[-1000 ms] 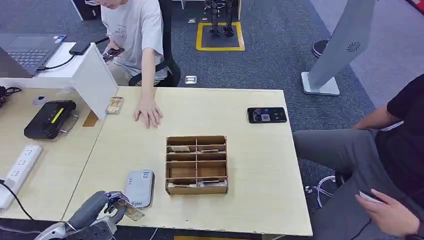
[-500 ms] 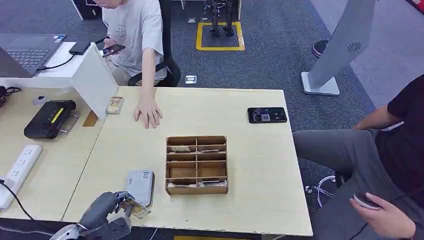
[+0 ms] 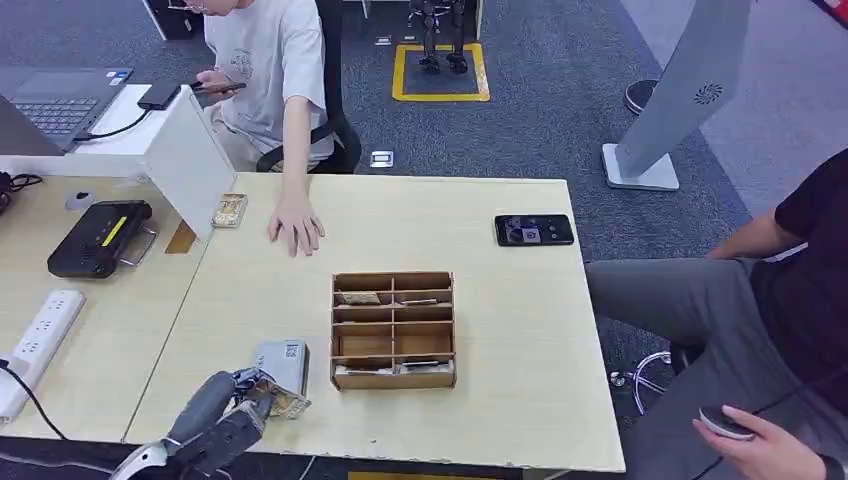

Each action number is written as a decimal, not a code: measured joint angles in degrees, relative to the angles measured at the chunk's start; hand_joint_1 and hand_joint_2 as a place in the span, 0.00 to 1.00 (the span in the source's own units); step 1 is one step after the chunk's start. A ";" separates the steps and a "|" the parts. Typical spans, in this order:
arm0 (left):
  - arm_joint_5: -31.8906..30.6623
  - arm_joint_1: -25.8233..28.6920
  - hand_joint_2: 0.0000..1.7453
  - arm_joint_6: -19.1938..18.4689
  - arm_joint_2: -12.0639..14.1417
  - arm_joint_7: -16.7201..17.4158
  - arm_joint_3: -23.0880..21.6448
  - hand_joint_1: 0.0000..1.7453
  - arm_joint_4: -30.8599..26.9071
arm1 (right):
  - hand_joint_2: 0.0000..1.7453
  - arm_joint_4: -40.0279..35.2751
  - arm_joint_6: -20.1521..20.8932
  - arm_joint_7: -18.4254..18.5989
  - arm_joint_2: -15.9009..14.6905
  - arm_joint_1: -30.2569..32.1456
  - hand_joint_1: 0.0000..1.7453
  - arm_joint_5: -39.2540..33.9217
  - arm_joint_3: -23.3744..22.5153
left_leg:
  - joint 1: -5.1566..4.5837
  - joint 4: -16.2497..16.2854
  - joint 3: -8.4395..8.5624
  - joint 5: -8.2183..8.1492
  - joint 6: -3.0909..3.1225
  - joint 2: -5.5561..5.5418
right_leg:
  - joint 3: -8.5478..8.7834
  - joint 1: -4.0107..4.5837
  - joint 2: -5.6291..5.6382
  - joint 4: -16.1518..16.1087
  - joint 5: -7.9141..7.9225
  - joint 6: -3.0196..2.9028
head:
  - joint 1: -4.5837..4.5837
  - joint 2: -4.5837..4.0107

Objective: Pass the card to the sensor for recognition and then transmit it.

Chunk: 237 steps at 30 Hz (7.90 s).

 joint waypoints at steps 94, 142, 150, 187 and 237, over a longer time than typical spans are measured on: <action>7.67 -16.18 1.00 7.39 -11.08 -7.98 -0.81 1.00 15.54 | 1.00 -9.86 11.47 6.49 7.72 -6.65 0.00 -5.35 2.93 | 0.01 0.00 -0.05 0.28 -0.02 -0.04 | -0.08 0.01 -0.03 0.01 0.29 -0.05 | -0.04 0.00; -24.55 -37.93 1.00 26.88 -7.06 -3.91 -5.79 1.00 28.61 | 1.00 -15.89 16.46 10.56 7.69 -5.48 0.00 -23.30 26.53 | 0.01 0.01 -0.07 0.31 -0.03 -0.01 | -0.14 0.01 0.03 0.03 0.31 -0.05 | -0.04 0.00; -25.05 -40.29 1.00 27.41 -7.04 -3.69 -5.79 1.00 31.48 | 1.00 -16.46 16.74 11.50 7.63 -5.04 0.00 -25.38 30.01 | 0.00 0.01 -0.08 0.31 -0.02 0.00 | -0.15 0.01 0.04 0.03 0.31 -0.05 | -0.04 0.00; -0.04 -25.92 1.00 -1.36 -7.21 -15.59 -13.71 0.00 9.85 | 1.00 -18.99 13.77 14.93 5.62 -1.82 0.00 -47.17 47.10 | -0.03 0.01 -0.18 0.17 0.03 0.00 | -0.17 0.00 0.06 0.00 0.23 0.01 | -0.02 0.00; -40.13 -21.02 1.00 15.23 0.18 -0.87 -30.75 0.00 5.71 | 1.00 -20.17 14.23 21.35 3.10 -3.01 0.00 -60.04 63.80 | 0.01 -0.01 -0.17 0.25 -0.05 0.00 | -0.23 0.01 0.02 0.03 0.27 -0.07 | -0.04 0.00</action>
